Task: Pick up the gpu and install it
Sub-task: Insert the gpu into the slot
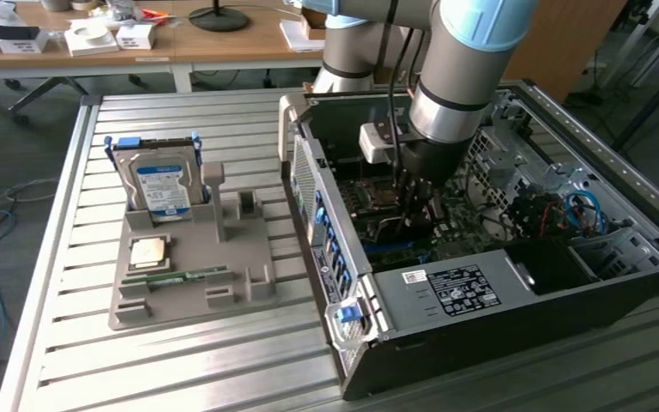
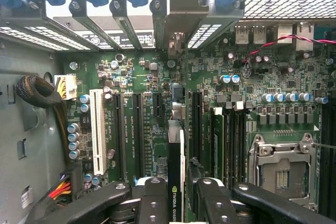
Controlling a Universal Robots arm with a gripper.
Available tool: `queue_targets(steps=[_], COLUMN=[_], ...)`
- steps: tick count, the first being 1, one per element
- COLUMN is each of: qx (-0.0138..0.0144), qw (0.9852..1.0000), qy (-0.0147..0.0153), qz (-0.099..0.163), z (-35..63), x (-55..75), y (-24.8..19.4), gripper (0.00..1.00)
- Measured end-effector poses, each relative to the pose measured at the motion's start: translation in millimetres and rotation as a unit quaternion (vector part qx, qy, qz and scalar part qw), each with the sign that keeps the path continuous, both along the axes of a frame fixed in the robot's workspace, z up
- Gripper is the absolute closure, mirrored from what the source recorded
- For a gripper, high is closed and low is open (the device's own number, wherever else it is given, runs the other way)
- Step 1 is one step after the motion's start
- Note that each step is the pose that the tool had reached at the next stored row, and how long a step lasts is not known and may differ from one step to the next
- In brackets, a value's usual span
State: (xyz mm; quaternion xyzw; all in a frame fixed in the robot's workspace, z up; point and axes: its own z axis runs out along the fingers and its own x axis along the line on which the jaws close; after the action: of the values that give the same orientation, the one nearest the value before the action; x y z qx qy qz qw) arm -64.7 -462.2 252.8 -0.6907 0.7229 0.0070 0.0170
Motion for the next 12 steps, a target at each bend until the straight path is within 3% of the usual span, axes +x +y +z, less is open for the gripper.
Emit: queue_targets(steps=[12], qx=[0.0005], qw=[1.0], qy=[0.0001], qz=[0.0], z=[-0.9], x=[-0.1], y=[0.1], gripper=[0.74])
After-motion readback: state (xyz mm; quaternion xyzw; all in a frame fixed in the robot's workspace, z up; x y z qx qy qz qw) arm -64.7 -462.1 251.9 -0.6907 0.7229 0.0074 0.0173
